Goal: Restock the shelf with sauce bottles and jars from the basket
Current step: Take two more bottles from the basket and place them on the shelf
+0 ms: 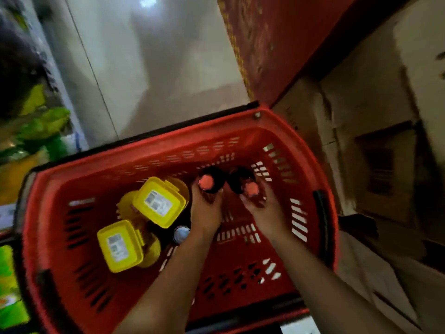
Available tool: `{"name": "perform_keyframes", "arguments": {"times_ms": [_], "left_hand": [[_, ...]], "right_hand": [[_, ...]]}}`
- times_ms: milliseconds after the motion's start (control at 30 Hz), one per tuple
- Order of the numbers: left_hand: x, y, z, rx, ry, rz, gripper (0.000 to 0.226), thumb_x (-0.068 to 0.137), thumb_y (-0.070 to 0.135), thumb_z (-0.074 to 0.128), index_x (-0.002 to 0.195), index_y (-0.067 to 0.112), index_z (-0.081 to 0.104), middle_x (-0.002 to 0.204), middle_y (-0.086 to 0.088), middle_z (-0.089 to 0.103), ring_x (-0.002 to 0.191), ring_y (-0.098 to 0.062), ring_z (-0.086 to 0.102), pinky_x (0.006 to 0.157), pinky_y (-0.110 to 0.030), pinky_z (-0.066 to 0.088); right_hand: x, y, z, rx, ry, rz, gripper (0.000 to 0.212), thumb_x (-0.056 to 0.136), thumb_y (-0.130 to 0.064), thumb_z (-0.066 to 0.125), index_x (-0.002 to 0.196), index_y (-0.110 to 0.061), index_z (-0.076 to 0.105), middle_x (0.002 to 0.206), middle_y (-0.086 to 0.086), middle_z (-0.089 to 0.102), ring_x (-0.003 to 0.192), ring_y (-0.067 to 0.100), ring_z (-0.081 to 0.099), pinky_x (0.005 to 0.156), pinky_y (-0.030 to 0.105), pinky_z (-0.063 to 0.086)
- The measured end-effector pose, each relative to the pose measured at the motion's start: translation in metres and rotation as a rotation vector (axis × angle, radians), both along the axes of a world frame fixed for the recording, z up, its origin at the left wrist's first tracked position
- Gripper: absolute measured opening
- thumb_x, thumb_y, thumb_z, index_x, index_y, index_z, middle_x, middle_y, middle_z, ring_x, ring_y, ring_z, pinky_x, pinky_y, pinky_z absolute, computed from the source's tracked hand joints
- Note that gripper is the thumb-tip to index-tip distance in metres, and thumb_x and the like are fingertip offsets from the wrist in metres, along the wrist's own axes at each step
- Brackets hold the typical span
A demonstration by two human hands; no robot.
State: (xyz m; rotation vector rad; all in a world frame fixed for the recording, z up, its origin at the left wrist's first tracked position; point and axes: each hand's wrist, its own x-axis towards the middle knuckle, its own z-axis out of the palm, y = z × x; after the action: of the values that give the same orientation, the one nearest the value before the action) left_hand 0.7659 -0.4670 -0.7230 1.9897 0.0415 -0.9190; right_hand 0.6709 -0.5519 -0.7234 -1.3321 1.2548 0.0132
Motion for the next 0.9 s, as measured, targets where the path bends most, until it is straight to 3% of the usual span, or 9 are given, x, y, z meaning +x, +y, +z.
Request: {"name": "perform_keyframes", "arguments": {"times_ms": [33,133,200,400,533,600,767,900], "left_hand": [[0.001,-0.004,-0.005,-0.02,0.0,0.022,0.054,0.083,0.002,0.06,0.131,0.001,0.035,0.127,-0.015,0.053,0.118,-0.024,0.051,0.102,-0.035,0.04],[0.007,-0.012,-0.017,-0.039,-0.071,0.07,0.053,0.082,0.001,0.061,0.131,0.0,0.039,0.118,-0.004,0.051,0.107,-0.011,0.05,0.086,-0.002,0.036],[0.009,-0.013,-0.021,-0.027,-0.116,0.037,0.042,0.083,0.003,0.061,0.122,-0.001,0.047,0.11,-0.003,0.055,0.1,-0.009,0.05,0.075,0.006,0.033],[0.004,-0.008,-0.01,-0.007,-0.12,0.03,0.037,0.083,0.005,0.062,0.118,0.003,0.051,0.105,0.001,0.057,0.098,-0.011,0.052,0.074,0.004,0.034],[0.0,-0.001,0.013,-0.019,-0.109,-0.014,0.032,0.081,0.007,0.064,0.112,0.009,0.054,0.1,0.009,0.059,0.091,0.003,0.055,0.077,0.003,0.034],[-0.001,0.002,0.032,-0.049,-0.096,-0.017,0.032,0.081,0.004,0.064,0.108,0.015,0.053,0.098,0.018,0.057,0.09,0.016,0.053,0.077,0.003,0.034],[0.0,0.005,0.098,-0.099,-0.063,-0.029,0.035,0.081,0.003,0.063,0.112,0.013,0.052,0.101,0.013,0.058,0.095,0.006,0.053,0.082,0.0,0.038],[0.003,0.005,0.171,-0.106,-0.088,-0.052,0.036,0.081,-0.001,0.061,0.113,0.012,0.051,0.101,0.01,0.058,0.087,0.018,0.055,0.074,0.004,0.036]], "right_hand": [[0.003,-0.001,-0.006,-0.023,-0.006,0.027,0.061,0.081,-0.018,0.068,0.136,-0.015,0.041,0.14,0.006,0.046,0.129,0.019,0.044,0.109,0.042,0.035],[0.011,-0.004,-0.017,-0.14,-0.018,0.13,0.053,0.081,-0.022,0.067,0.13,-0.014,0.047,0.14,0.009,0.045,0.131,0.02,0.04,0.11,0.04,0.032],[0.014,-0.006,-0.018,-0.188,-0.017,0.145,0.049,0.081,-0.022,0.067,0.126,-0.012,0.051,0.134,0.01,0.05,0.126,0.022,0.044,0.108,0.039,0.034],[0.013,-0.012,-0.006,-0.174,-0.029,0.138,0.043,0.079,-0.013,0.069,0.119,-0.008,0.055,0.123,0.011,0.058,0.116,0.022,0.053,0.104,0.034,0.039],[0.004,-0.011,0.017,-0.2,-0.009,0.16,0.041,0.078,-0.016,0.07,0.116,-0.01,0.057,0.116,0.004,0.061,0.107,0.015,0.056,0.088,0.003,0.035],[-0.002,-0.011,0.037,-0.181,-0.024,0.158,0.04,0.078,-0.015,0.07,0.116,-0.009,0.057,0.115,0.004,0.062,0.107,0.016,0.057,0.087,0.008,0.036],[-0.016,-0.016,0.101,-0.127,-0.069,0.152,0.033,0.082,-0.02,0.067,0.112,-0.023,0.054,0.114,0.001,0.06,0.108,0.015,0.056,0.088,0.014,0.038],[-0.021,-0.017,0.165,-0.108,-0.108,0.138,0.031,0.083,-0.02,0.066,0.108,-0.03,0.05,0.12,0.002,0.058,0.113,0.015,0.054,0.087,0.012,0.036]]}}
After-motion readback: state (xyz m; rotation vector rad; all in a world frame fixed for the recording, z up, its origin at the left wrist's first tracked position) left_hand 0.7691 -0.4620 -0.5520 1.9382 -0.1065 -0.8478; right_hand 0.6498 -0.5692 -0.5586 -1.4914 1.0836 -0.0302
